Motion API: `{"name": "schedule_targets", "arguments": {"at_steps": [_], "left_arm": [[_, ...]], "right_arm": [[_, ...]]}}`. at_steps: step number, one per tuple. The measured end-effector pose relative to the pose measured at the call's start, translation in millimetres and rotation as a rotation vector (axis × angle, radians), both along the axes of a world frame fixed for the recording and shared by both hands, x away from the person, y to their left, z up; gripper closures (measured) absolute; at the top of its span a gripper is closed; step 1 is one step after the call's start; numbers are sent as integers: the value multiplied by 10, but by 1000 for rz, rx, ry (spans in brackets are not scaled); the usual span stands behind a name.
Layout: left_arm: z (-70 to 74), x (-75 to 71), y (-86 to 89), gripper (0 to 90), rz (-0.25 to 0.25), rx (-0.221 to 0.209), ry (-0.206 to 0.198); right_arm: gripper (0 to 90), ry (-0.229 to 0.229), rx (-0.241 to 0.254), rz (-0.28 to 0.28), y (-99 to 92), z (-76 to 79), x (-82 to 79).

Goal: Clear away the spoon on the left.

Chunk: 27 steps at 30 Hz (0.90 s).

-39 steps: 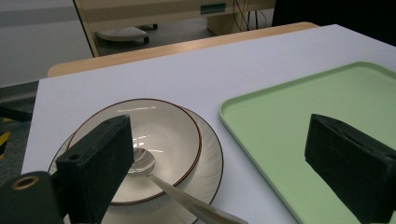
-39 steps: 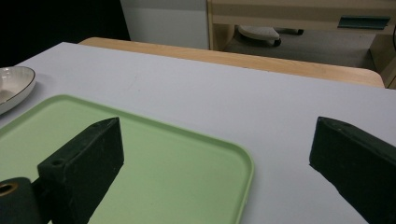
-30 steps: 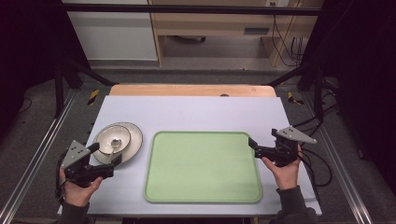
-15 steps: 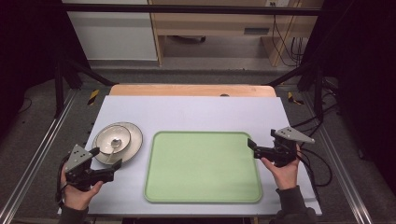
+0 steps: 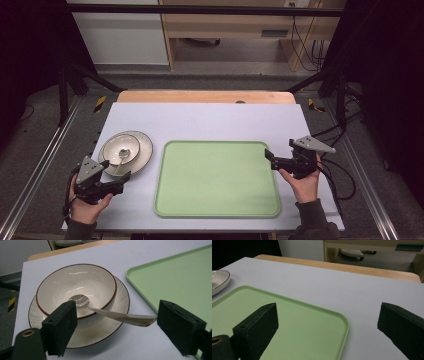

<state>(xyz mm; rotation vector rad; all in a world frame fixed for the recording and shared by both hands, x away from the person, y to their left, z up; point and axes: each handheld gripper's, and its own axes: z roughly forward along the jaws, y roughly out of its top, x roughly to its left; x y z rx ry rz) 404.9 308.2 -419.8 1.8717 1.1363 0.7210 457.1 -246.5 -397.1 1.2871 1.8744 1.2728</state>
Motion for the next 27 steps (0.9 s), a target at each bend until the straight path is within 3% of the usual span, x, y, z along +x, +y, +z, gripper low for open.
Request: {"name": "schedule_targets", "arguments": {"at_steps": [11,27], "left_arm": [[-42,8,-22,346,-4,44,11],[-55,2,-42,499,9,73,16]], "right_arm": [[40,8,1,5,11,-16,11],[42,16,-7,14,16,-29,22]]}}
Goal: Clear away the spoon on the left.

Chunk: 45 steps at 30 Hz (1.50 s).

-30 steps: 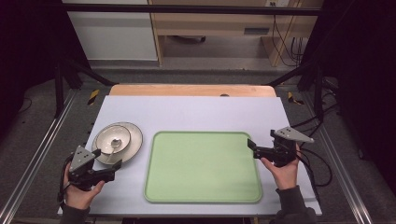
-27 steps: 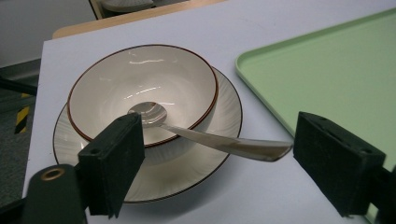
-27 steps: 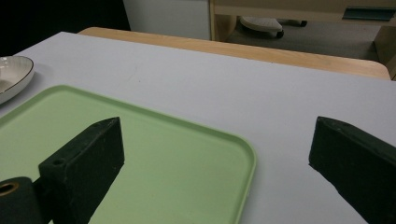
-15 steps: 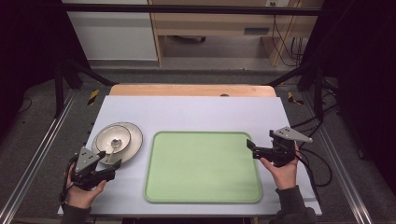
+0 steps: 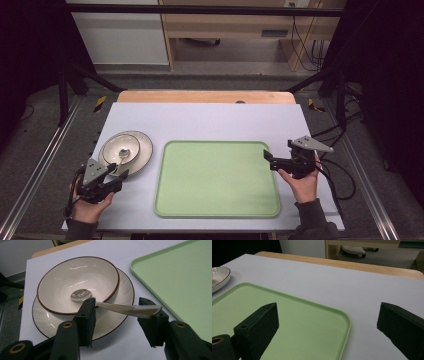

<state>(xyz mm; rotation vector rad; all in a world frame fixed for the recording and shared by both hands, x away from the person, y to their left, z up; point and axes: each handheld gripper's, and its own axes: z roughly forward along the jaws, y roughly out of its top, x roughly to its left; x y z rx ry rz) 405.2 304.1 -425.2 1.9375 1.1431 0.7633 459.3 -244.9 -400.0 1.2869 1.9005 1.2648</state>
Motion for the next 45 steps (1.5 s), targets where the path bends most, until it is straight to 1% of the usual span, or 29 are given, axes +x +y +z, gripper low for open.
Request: {"name": "schedule_targets", "arguments": {"at_steps": [3,5,6,8,13,17,24,30,45], "left_arm": [[3,-4,-4,547,6,6,-4],[5,-4,-5,556,8,7,-6],[8,-4,-4,576,11,9,-7],[7,-4,-5,584,15,9,-6],[11,-3,-3,644,24,2,-7],[19,-7,2,674,32,4,-8],[27,-12,-4,707,41,7,-11],[32,-13,3,752,55,3,-12],[62,-28,31,818,74,-5,-24]], "right_arm": [[43,4,-2,5,2,-3,2],[43,4,-3,5,1,-3,3],[44,5,-3,5,3,-4,3],[43,6,-4,6,2,-4,3],[44,9,-5,7,5,-7,5],[44,13,0,8,10,-7,6],[45,16,-9,9,10,-10,7],[45,18,-8,12,16,-14,11],[46,26,-14,13,21,-20,16]]}}
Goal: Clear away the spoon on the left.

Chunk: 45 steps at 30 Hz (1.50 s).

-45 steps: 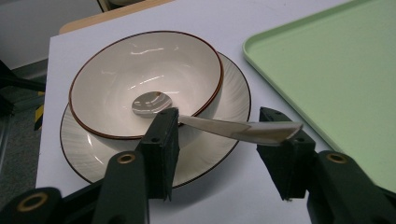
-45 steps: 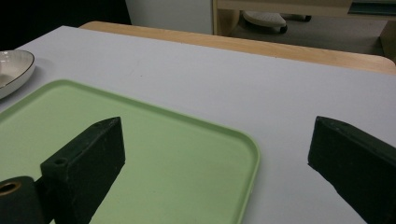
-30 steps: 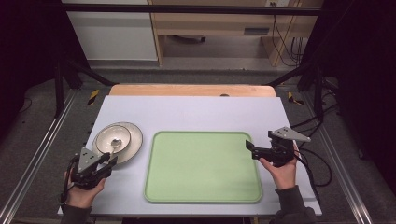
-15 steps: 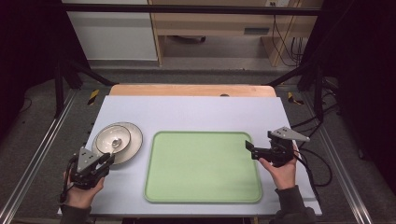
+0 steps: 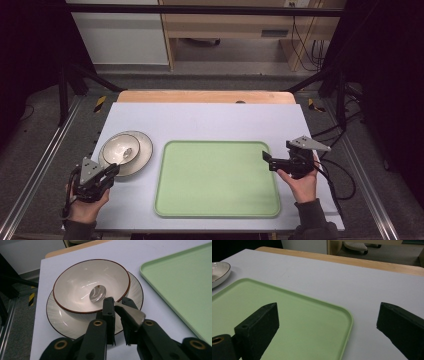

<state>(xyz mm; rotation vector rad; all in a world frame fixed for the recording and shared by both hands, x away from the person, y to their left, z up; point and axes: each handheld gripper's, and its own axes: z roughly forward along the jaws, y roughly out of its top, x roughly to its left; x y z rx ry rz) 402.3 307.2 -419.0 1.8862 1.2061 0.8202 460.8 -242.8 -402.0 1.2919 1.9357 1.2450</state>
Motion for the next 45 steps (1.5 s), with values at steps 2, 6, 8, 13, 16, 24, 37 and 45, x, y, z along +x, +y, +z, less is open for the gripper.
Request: {"name": "schedule_targets", "arguments": {"at_steps": [2,6,8,13,16,24,37,45], "left_arm": [[2,-1,2,825,2,0,-1],[10,-3,15,838,8,-6,-1],[15,-6,22,848,11,-3,-3],[22,-12,34,867,11,-11,-5],[28,-16,39,876,16,-13,-10],[46,-28,50,885,16,-18,-21],[92,-57,55,888,7,-17,-45],[137,-85,49,888,6,-23,-73]], "right_arm": [[46,1,-4,3,-2,-1,2],[46,2,-3,2,-1,-1,1],[46,2,-3,3,-3,-1,2],[45,5,-5,4,0,-4,4],[45,7,-5,5,3,-5,5],[46,7,-2,7,-1,-4,6],[46,11,-3,8,2,-10,11],[47,12,-3,11,-11,-12,12]]}}
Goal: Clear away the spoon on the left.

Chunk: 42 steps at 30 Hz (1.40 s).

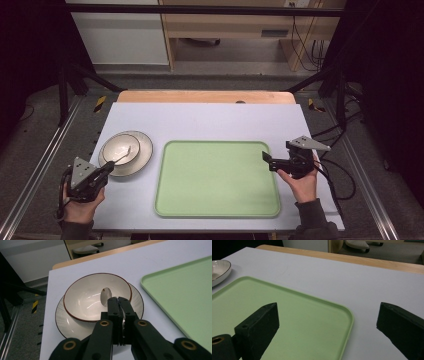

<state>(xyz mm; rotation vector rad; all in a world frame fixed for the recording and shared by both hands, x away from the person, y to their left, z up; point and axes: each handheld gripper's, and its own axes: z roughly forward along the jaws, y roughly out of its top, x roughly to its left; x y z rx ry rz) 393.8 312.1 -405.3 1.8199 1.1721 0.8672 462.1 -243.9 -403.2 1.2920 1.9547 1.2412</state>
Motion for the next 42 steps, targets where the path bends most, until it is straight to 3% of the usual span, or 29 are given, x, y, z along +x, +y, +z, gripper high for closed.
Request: {"name": "schedule_targets", "arguments": {"at_steps": [11,42], "left_arm": [[56,-40,-1,888,-5,-25,-25],[266,-215,-117,888,-48,-20,-128]], "right_arm": [[47,-1,8,-3,-7,8,0],[50,-3,3,-2,-2,14,-7]]}}
